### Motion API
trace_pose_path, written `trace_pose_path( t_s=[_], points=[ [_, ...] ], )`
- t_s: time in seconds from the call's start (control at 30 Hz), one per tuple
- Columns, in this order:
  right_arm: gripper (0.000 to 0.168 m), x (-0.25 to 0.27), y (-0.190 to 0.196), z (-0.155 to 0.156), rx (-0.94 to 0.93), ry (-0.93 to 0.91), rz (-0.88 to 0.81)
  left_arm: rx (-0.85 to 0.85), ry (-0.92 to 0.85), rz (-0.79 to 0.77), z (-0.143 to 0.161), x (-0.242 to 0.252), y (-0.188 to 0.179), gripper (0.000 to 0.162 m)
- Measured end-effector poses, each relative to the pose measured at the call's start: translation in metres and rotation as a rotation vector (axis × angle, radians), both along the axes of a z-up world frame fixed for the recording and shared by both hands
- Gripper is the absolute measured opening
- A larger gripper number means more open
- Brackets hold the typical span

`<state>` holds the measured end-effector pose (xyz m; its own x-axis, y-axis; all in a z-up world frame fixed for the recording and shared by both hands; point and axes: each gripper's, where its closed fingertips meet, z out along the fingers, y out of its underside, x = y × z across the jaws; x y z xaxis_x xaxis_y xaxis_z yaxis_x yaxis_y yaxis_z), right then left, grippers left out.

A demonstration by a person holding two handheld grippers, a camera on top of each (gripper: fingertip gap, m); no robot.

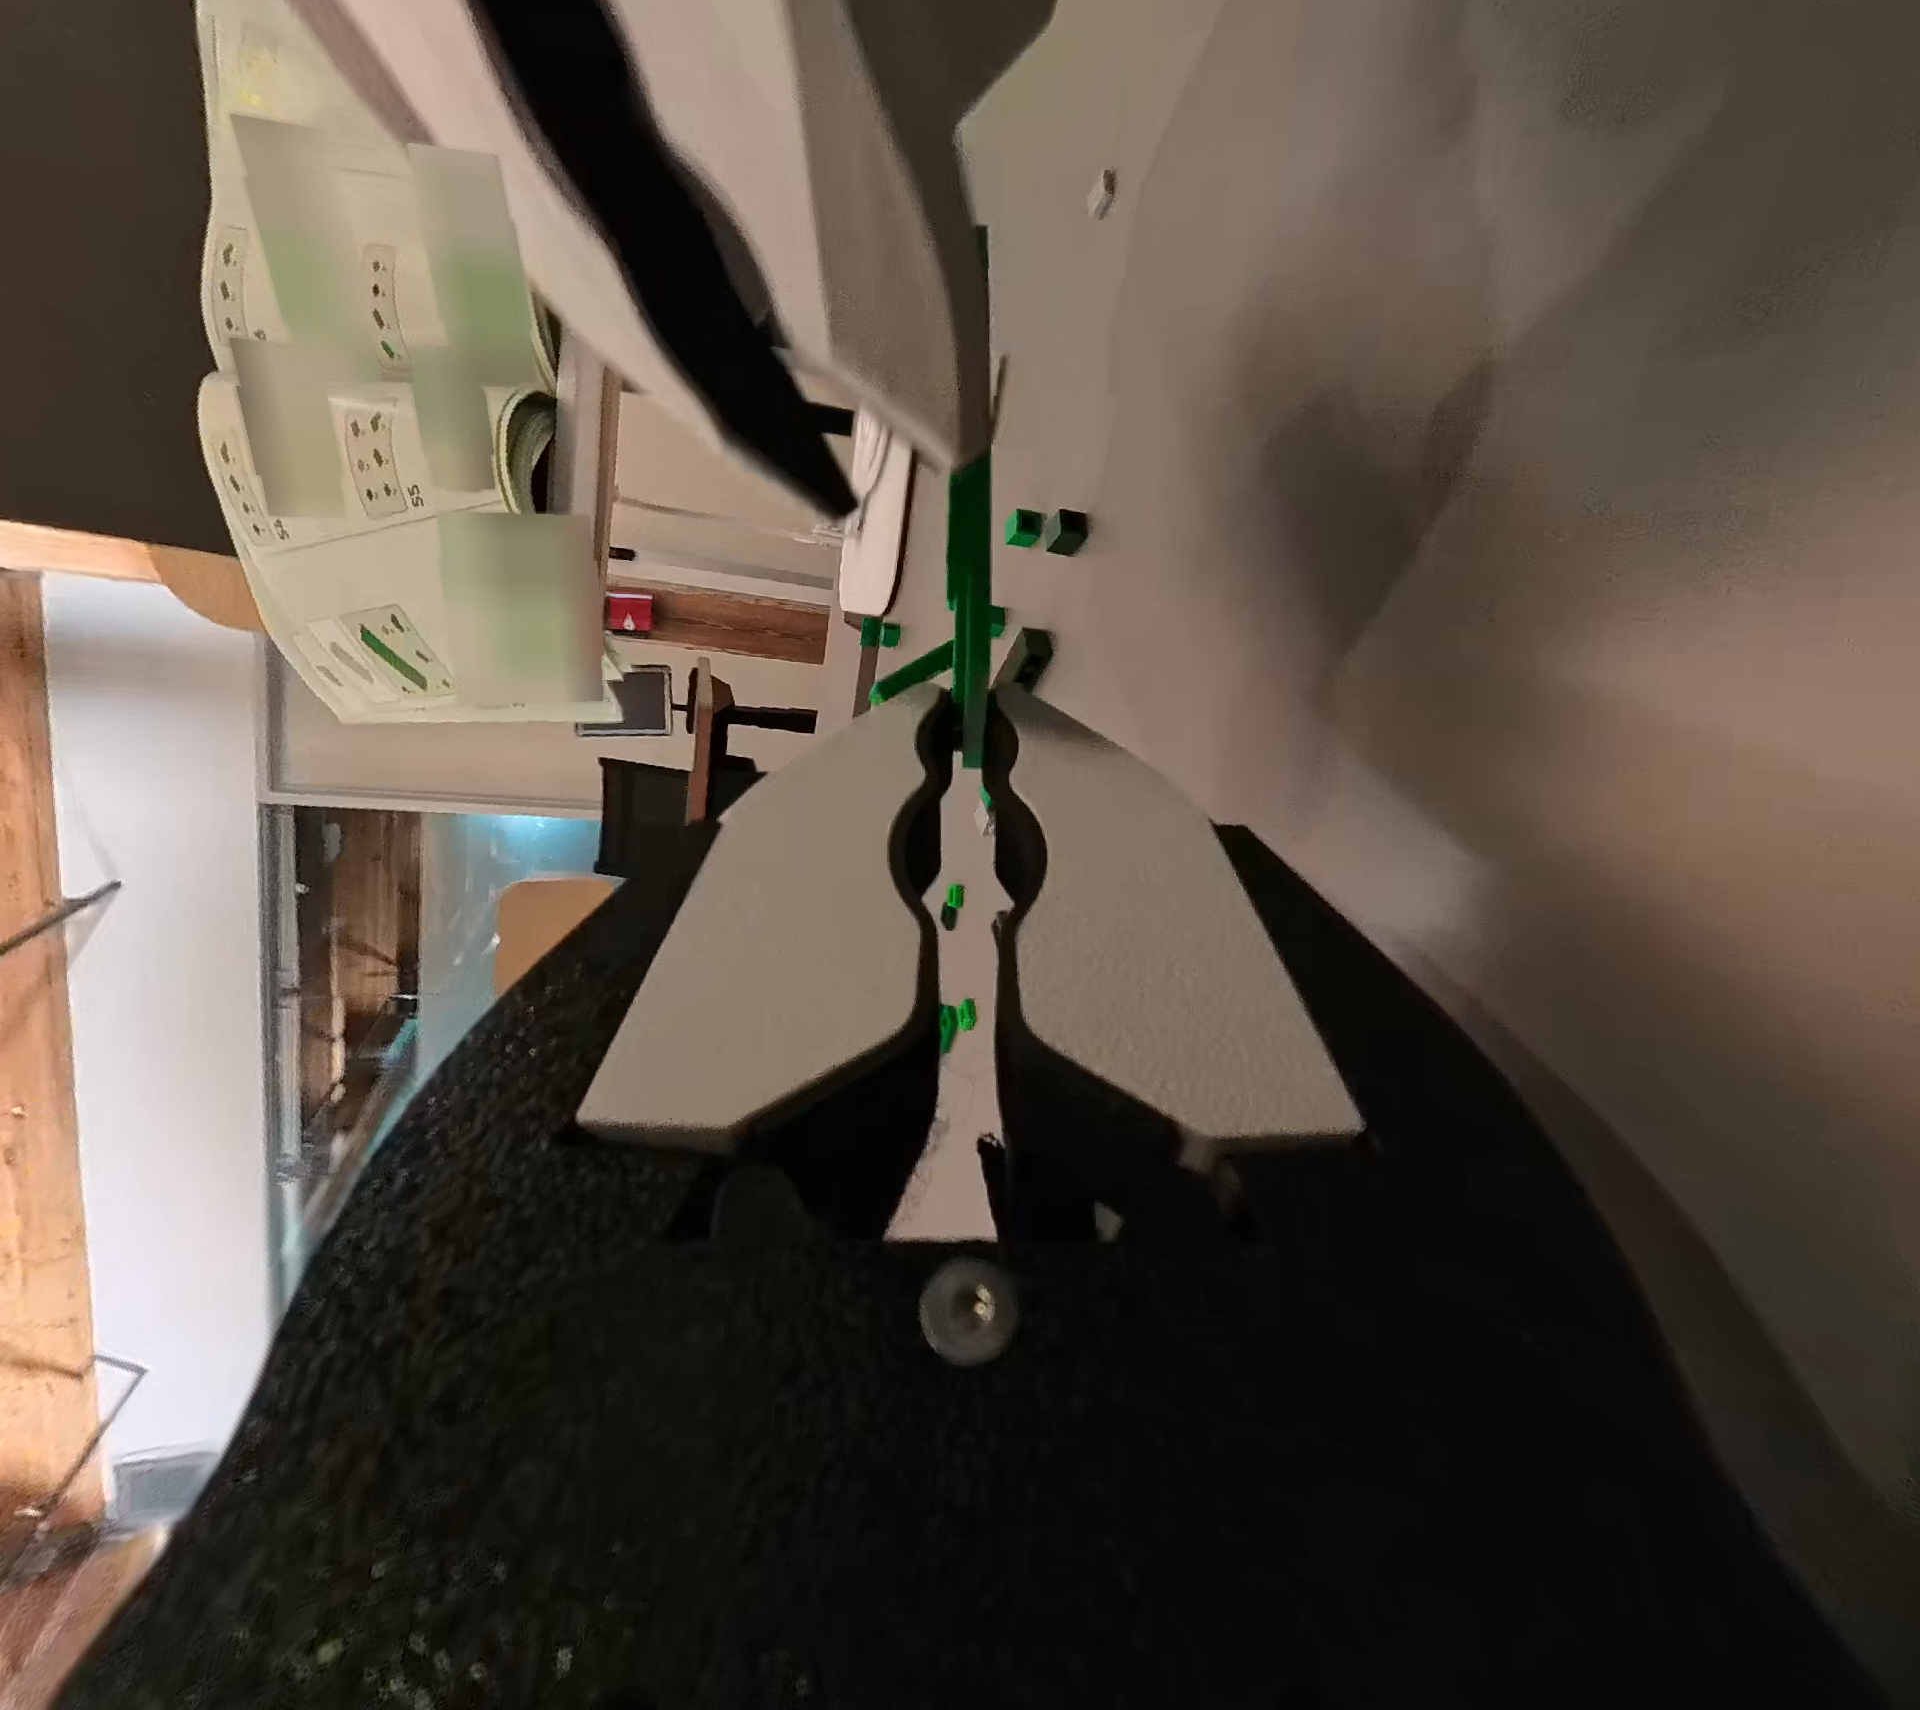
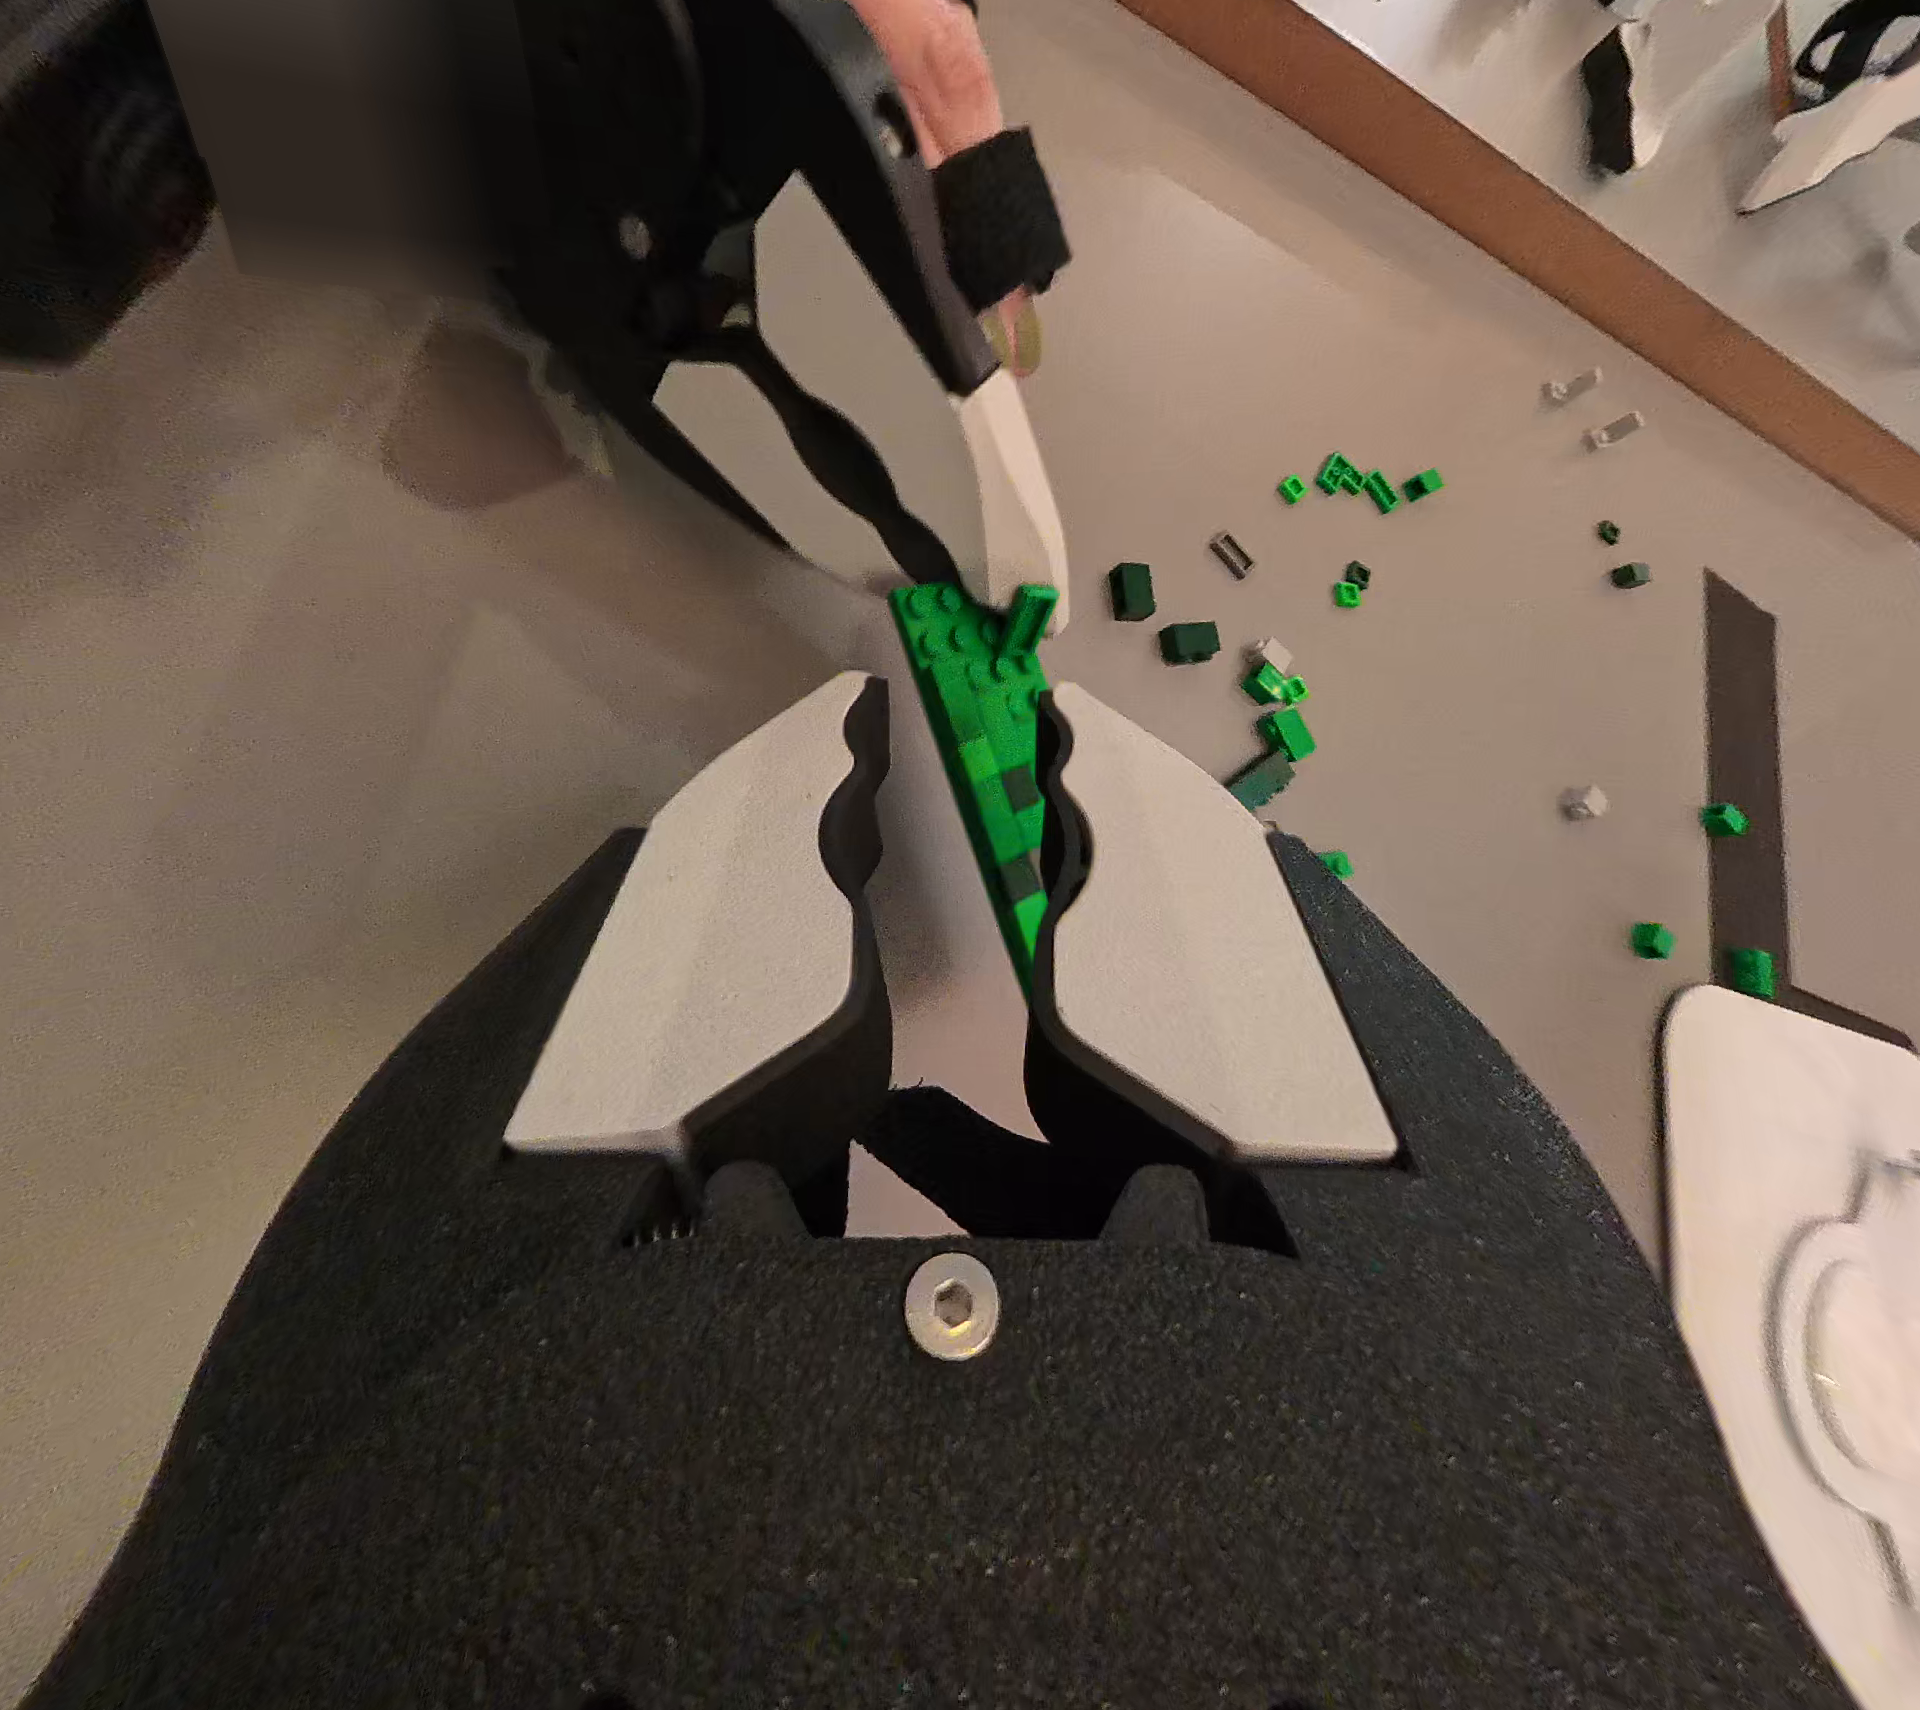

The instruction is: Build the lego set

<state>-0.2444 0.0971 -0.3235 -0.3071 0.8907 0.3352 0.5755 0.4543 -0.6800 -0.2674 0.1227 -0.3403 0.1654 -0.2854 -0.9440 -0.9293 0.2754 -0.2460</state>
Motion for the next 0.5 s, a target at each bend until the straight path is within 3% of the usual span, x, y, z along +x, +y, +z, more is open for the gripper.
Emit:
trace_pose_path(
  t_s=[0.2,0.5],
  points=[
    [0.022,-0.013,0.0,-0.007,-0.174,-0.023,0.001,0.034,0.07,-0.047,-0.002,0.01,-0.007,0.004],
    [0.007,-0.01,0.0,-0.009,-0.177,-0.091,0.036,0.033,0.086,-0.077,-0.003,0.014,-0.011,0.004]
  ],
)
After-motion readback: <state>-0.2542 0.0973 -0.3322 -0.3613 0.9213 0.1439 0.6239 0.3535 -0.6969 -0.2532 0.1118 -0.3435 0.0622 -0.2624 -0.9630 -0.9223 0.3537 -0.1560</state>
